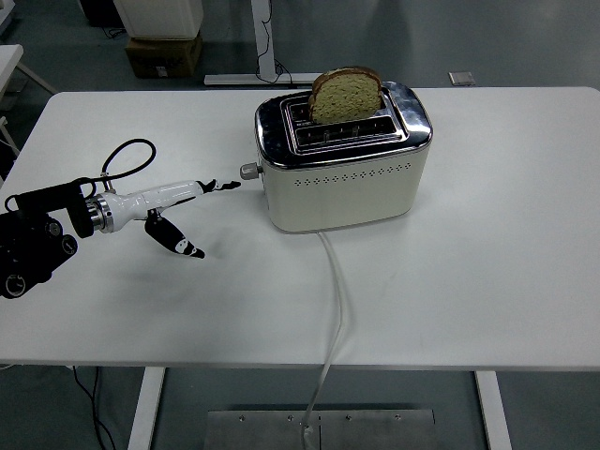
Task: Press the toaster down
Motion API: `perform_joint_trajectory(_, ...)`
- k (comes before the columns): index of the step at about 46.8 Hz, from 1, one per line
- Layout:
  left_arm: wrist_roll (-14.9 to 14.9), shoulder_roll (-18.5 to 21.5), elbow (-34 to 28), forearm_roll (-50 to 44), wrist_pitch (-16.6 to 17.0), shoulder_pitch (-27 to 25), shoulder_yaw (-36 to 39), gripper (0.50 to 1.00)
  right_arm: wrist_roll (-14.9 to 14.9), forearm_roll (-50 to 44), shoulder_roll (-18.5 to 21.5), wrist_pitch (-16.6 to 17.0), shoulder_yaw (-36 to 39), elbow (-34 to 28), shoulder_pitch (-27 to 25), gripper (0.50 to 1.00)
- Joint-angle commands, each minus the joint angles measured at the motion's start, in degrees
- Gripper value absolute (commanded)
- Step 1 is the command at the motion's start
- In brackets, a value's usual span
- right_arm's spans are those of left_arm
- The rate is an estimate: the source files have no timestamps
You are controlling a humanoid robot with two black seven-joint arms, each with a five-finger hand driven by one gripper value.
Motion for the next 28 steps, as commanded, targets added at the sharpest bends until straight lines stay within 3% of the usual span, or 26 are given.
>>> perform_joint_trajectory(1,0.0,0.7,0.0,-2.3,-0.1,-0.6,-0.1,1.0,-0.1,0.0,0.0,0.0,0.0,0.0,0.0,1.0)
perform_joint_trajectory(18,0.0,9.4,0.0,-18.0,-0.8,-4.8,-0.1,1.0,0.0,0.0,0.0,0.0,0.0,0.0,0.0,1.0)
perform_joint_trajectory(28,0.0,9.7,0.1,-30.8,-0.5,-6.5,-0.1,1.0,0.0,0.0,0.0,0.0,0.0,0.0,0.0,1.0)
